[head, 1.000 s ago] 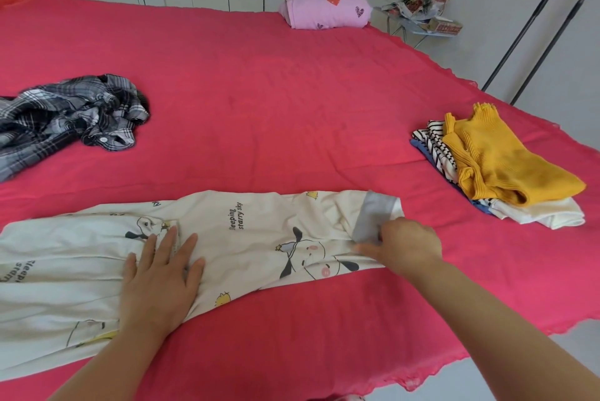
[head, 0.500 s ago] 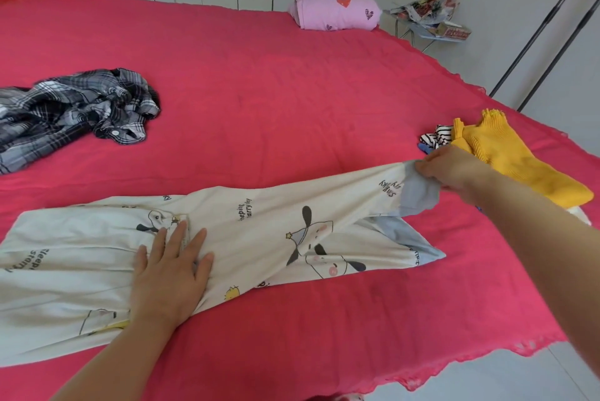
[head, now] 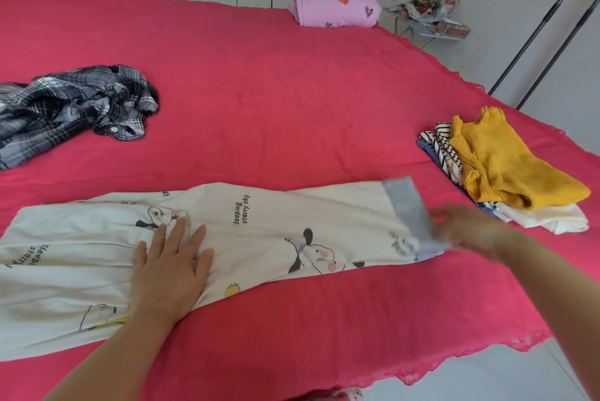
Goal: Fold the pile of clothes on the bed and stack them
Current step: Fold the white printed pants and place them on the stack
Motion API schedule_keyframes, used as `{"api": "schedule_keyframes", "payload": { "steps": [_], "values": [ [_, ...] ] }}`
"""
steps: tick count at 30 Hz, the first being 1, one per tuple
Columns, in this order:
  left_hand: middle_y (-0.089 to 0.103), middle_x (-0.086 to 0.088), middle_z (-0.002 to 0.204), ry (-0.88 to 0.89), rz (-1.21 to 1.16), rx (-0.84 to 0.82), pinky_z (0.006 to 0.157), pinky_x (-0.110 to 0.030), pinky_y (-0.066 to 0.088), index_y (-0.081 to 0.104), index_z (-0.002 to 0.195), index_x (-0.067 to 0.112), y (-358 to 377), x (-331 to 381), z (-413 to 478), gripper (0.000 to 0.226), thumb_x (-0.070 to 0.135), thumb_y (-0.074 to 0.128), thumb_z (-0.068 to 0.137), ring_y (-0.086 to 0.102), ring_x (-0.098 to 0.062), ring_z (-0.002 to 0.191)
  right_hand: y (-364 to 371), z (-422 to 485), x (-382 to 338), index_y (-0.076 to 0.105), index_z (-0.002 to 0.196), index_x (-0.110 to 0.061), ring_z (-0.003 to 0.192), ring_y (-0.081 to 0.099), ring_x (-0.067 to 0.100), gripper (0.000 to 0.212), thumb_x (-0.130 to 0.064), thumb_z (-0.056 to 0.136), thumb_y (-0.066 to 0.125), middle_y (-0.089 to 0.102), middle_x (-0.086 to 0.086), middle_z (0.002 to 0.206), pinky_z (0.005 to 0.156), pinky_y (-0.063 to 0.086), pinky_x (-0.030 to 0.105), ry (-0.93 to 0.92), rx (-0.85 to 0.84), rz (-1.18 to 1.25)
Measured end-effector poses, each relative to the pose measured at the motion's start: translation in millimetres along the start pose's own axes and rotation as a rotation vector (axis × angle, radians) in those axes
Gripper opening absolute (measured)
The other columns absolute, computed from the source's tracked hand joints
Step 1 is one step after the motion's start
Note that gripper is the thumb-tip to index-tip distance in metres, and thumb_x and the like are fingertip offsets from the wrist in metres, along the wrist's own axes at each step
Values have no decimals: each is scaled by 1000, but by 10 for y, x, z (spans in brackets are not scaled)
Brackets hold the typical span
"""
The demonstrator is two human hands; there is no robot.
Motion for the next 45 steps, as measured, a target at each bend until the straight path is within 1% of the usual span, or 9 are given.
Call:
{"api": "schedule_keyframes", "payload": {
  "steps": [8, 13, 17, 21, 25, 28, 31, 38, 45],
  "values": [
    [6, 7, 158, 4, -20, 37, 116, -42, 1, 20, 145, 40, 25, -19, 13, 73, 63, -3, 80, 1, -18, 146, 71, 232, -44, 59, 122, -8, 106, 57, 29, 35, -6, 89, 50, 61, 13, 121, 90, 42, 33, 4, 279, -171],
    [7, 8, 157, 1, -16, 42, 116, -42, 2, 20, 145, 41, 51, -38, 29, 85, 65, -12, 70, 1, -16, 146, 231, 472, -213, 50, 106, -18, 65, 46, 14, 21, -22, 86, 57, 49, -1, 78, 55, 36, 26, 20, 231, 131],
    [7, 8, 157, -4, -15, 42, 116, -41, 1, 20, 145, 41, 53, -36, 29, 85, 65, -12, 70, 1, -16, 146, 350, 487, -314, 62, 112, -8, 79, 50, 19, 26, -17, 87, 59, 55, 6, 90, 61, 37, 27, -37, 254, 367],
    [6, 8, 157, -7, -20, 34, 116, -40, 0, 19, 145, 41, 48, -27, 30, 87, 65, -13, 68, -1, -16, 146, 501, 232, -523, 68, 92, -14, 86, 57, 12, 12, -11, 82, 66, 63, -2, 87, 77, 43, 23, -329, -125, 295],
    [4, 9, 158, -4, -7, 34, 116, -40, -1, 15, 145, 41, 45, -26, 31, 87, 64, -15, 68, -3, -16, 146, 585, 129, -493, 68, 101, -13, 88, 59, 7, 17, -21, 87, 64, 65, -4, 94, 82, 47, 20, -271, -372, 120],
    [4, 8, 157, -4, -1, 37, 116, -40, -1, 14, 146, 41, 42, -24, 30, 87, 64, -16, 67, -2, -16, 146, 514, 238, -550, 62, 83, -8, 71, 53, 15, 14, -14, 93, 54, 57, 7, 79, 60, 48, 18, -172, -72, 333],
    [2, 9, 157, -6, 0, 32, 116, -40, -1, 14, 146, 41, 41, -21, 31, 87, 64, -16, 67, -3, -16, 146, 440, 407, -588, 64, 90, -4, 80, 62, 30, 21, -21, 91, 52, 67, 16, 81, 69, 50, 32, -110, 251, -45],
    [1, 8, 158, -2, 9, 27, 116, -41, -1, 14, 146, 41, 27, -14, 22, 88, 64, -17, 67, -4, -17, 146, 509, 693, -530, 49, 61, -11, 66, 47, 24, 32, -30, 86, 55, 47, 4, 59, 48, 31, 29, -67, 259, -315],
    [1, 9, 158, -2, 20, 34, 116, -41, -1, 14, 146, 41, 37, -7, 34, 88, 63, -17, 67, -3, -17, 146, 31, 780, -479, 37, 52, -14, 53, 38, 24, 39, -18, 86, 55, 38, 5, 51, 44, 19, 27, -120, 598, -146]
  ]
}}
Point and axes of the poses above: each hand's wrist, its own z-axis towards the middle knuckle, its own y-axis out of the palm, x = y × z, the point moved 3 cm from there along z, towards the middle knuckle
